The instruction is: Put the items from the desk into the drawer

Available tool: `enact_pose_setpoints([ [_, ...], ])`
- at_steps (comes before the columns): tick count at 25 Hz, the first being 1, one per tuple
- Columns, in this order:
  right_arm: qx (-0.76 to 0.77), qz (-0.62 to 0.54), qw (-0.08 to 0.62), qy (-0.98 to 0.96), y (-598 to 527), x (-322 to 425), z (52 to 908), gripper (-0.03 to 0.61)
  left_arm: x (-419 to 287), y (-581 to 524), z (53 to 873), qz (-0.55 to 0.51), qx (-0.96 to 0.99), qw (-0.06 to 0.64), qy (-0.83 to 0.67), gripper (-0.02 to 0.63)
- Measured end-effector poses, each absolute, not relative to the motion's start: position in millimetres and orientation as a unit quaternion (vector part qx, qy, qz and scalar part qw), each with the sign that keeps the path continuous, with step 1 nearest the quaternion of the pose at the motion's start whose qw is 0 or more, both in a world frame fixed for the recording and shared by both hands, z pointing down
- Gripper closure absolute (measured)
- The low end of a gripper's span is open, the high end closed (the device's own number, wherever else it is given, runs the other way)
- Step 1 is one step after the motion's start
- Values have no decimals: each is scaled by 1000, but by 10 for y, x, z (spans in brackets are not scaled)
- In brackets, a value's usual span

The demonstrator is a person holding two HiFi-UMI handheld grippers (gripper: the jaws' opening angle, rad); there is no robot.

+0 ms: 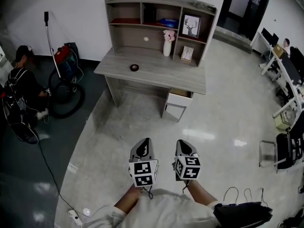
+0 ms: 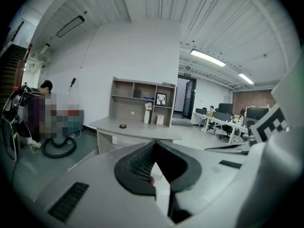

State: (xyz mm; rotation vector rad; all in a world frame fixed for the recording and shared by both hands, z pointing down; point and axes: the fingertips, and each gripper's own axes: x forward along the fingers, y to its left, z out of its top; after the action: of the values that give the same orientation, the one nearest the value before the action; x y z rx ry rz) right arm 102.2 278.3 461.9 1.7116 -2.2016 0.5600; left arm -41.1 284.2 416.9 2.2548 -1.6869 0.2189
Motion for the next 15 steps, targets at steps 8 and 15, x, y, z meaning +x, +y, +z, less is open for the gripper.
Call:
enact_pose_setpoints([
  [8,612,188,141,-755,2287,881,4524,580,-540,2324,4156,76,803,158,-570,606],
  [15,627,188,129,-745,1831,672,4501,580,-787,1871,4177,73,810,156,-561,606],
])
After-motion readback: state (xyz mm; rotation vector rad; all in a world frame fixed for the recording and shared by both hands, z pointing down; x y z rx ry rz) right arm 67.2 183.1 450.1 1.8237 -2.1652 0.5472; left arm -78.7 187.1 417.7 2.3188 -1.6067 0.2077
